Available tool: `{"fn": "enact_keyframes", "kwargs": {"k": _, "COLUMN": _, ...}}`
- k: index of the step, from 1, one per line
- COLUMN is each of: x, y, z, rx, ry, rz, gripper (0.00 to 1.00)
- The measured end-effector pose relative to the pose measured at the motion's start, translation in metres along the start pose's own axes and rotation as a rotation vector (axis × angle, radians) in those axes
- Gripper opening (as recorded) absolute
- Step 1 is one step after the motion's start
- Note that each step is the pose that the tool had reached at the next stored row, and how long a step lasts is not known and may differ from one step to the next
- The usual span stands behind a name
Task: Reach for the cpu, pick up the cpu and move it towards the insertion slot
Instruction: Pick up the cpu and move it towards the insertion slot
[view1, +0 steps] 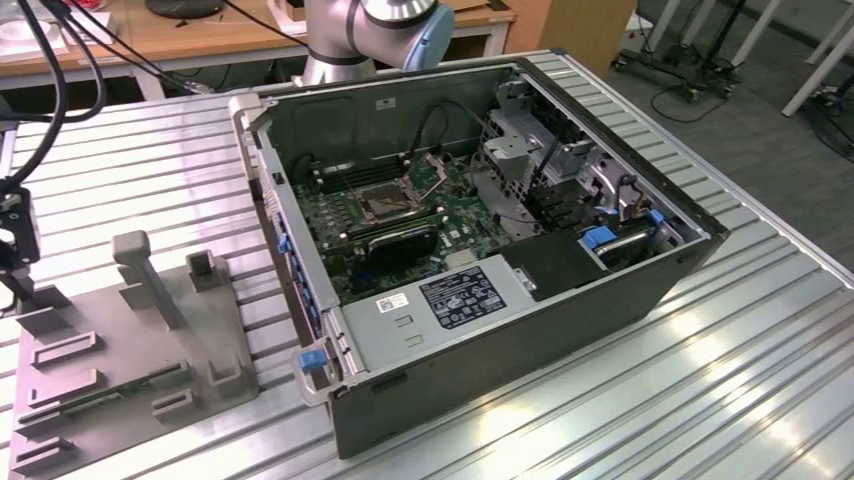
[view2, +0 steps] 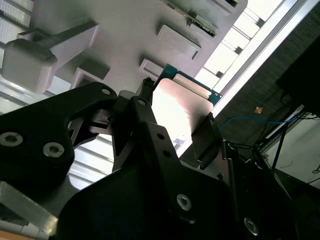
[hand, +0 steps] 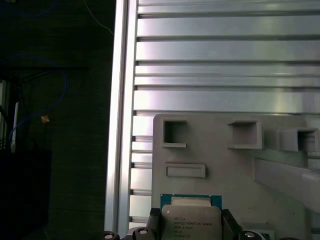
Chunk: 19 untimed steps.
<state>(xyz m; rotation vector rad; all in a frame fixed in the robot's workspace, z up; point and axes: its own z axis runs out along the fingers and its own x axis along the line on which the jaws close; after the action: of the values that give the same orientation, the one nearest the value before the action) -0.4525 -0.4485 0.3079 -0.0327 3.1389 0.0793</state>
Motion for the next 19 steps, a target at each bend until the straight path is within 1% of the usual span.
{"fn": "enact_keyframes", "kwargs": {"k": 19, "x": 0.0, "y": 0.0003, "z": -0.0057, "rx": -0.0001, "ry": -0.0001, "rz": 0.0, "gripper": 0.55}}
